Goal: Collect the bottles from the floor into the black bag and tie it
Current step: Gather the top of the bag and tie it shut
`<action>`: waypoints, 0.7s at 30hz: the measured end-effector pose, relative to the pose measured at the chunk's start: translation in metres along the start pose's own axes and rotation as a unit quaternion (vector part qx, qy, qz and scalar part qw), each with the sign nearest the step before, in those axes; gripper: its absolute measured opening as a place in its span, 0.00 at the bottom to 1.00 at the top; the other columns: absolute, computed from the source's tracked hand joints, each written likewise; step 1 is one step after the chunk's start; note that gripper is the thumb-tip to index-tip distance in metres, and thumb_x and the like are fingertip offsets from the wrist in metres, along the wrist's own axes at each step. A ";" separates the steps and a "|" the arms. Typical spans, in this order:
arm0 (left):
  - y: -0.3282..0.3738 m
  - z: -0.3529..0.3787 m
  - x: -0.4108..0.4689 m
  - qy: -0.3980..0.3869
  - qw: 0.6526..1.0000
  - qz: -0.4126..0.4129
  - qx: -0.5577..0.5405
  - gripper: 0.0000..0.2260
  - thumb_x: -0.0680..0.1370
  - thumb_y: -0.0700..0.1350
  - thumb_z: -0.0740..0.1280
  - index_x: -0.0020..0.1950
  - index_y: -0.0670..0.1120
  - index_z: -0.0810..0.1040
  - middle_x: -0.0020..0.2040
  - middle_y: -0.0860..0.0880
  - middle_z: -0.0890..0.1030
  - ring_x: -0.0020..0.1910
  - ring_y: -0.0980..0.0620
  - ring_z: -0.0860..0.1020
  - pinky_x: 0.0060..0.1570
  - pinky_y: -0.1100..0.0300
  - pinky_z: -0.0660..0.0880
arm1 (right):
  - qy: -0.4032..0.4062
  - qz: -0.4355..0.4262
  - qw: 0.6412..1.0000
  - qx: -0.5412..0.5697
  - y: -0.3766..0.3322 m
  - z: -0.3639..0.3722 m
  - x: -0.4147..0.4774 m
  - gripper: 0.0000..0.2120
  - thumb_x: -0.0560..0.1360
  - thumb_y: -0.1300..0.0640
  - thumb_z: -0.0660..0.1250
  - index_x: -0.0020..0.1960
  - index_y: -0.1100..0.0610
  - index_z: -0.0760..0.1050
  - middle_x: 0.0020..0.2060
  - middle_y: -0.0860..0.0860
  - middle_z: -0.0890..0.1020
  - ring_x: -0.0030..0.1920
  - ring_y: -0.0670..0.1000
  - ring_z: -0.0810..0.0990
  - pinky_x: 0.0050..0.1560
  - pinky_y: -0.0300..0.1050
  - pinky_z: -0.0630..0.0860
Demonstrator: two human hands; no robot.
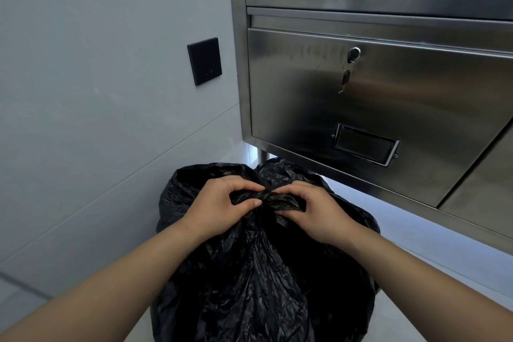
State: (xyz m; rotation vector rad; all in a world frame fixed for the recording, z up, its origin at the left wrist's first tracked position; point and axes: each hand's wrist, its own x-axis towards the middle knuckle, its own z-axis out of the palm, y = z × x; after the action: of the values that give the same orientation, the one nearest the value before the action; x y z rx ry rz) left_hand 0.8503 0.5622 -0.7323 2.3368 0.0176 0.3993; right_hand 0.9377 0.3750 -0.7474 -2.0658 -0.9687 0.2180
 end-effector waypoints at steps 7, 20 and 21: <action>-0.001 0.001 0.000 0.023 0.999 0.019 0.015 0.11 0.70 0.45 0.73 0.52 0.54 0.83 0.46 0.57 0.83 0.49 0.63 0.79 0.53 0.70 0.71 | -0.022 0.009 0.999 0.034 -0.005 -0.008 0.000 0.15 0.67 0.55 0.75 0.53 0.48 0.80 0.49 0.43 0.78 0.51 0.35 0.75 0.54 0.23 0.65; 0.000 0.010 0.000 0.002 1.000 0.019 -0.019 0.13 0.68 0.48 0.75 0.50 0.59 0.80 0.53 0.60 0.79 0.57 0.65 0.75 0.59 0.73 0.66 | -0.027 0.071 0.972 0.224 -0.008 -0.011 0.005 0.07 0.77 0.62 0.62 0.52 0.54 0.75 0.45 0.55 0.82 0.44 0.48 0.80 0.49 0.41 0.76; 0.000 0.011 -0.001 -0.007 1.000 0.014 -0.025 0.14 0.68 0.49 0.75 0.49 0.61 0.79 0.53 0.62 0.79 0.57 0.66 0.75 0.58 0.75 0.65 | -0.034 0.070 0.974 0.215 -0.007 -0.012 0.004 0.07 0.77 0.62 0.62 0.52 0.53 0.75 0.45 0.54 0.82 0.45 0.47 0.80 0.51 0.41 0.76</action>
State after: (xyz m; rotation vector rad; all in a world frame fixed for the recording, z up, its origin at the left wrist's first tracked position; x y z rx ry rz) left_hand 0.8531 0.5542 -0.7400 2.2931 -0.0323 0.3941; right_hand 0.9421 0.3733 -0.7340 -1.7324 -0.7385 0.5277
